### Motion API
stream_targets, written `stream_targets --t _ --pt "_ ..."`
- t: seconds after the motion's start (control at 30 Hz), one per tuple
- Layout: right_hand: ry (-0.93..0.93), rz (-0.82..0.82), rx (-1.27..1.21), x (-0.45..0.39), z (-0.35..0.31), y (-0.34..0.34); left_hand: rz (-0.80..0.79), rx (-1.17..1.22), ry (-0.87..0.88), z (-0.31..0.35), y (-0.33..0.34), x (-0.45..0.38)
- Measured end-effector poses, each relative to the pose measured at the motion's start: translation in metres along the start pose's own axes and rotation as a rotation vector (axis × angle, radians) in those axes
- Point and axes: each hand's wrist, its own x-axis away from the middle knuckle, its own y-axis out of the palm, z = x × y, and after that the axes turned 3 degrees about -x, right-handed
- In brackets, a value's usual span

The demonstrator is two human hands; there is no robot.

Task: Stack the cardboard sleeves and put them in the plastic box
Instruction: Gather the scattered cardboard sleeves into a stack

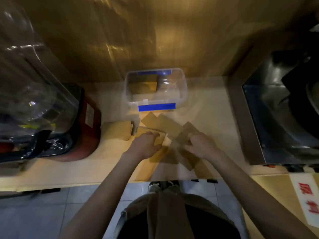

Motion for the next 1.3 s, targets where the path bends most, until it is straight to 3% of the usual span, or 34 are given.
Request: stream_targets --t 0.2,0.43,0.57,0.9,1.13,1.2,1.3 --pt "0.017 0.074 -0.04 0.012 0.006 0.054 -0.057 -0.132 -0.011 -0.006 0.054 0.011" --pt "0.03 0.231 -0.122 0.016 0.01 0.083 -0.052 -0.09 -0.032 -0.009 0.088 0.022" --pt "0.053 0.224 -0.1 0.019 0.014 0.093 -0.121 -0.125 -0.058 -0.008 0.095 0.023" --pt "0.054 0.245 -0.065 0.019 0.018 0.086 -0.196 -0.135 -0.075 -0.006 0.089 0.019" --pt "0.004 0.383 -0.086 0.021 0.035 0.055 -0.114 -0.095 -0.097 0.0 0.078 0.009" --pt "0.005 0.381 -0.161 0.022 0.035 0.043 0.019 0.005 -0.098 0.005 0.074 0.005" --pt "-0.032 0.429 -0.338 0.024 0.027 0.031 0.114 0.538 -0.166 0.022 0.06 0.002"
